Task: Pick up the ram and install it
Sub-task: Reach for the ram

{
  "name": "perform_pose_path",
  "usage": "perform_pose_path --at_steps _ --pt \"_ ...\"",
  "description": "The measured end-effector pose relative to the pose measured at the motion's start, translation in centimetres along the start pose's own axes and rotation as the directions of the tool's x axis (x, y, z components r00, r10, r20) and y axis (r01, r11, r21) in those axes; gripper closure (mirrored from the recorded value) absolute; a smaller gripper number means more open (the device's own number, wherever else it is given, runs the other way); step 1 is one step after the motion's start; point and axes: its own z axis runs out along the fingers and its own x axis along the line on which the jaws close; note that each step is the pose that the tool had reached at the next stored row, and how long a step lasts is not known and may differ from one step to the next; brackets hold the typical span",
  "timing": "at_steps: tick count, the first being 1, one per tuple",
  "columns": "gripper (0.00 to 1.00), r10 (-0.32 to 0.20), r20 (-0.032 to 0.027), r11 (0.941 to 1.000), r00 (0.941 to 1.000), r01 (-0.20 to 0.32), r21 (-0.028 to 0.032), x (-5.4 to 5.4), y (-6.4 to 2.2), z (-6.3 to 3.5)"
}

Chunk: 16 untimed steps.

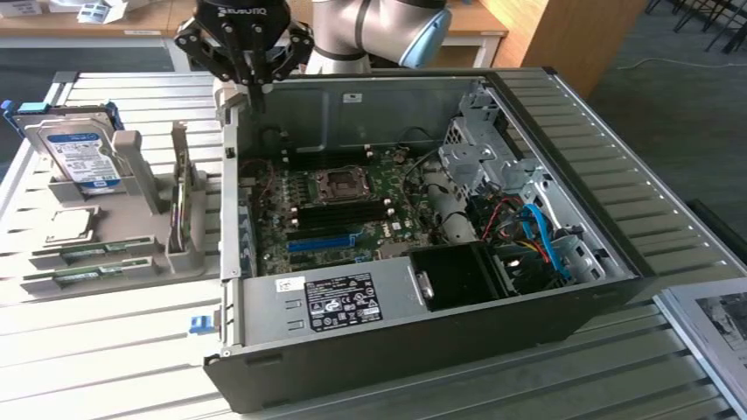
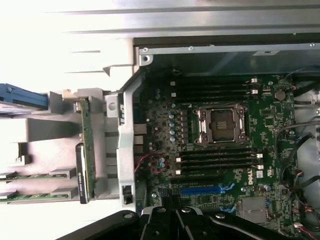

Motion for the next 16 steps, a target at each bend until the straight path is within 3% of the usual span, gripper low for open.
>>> perform_pose_path --at_steps 16 --pt "0.9 0.0 0.0 1.0 1.0 0.0 -0.0001 4.9 -0.37 -0.03"
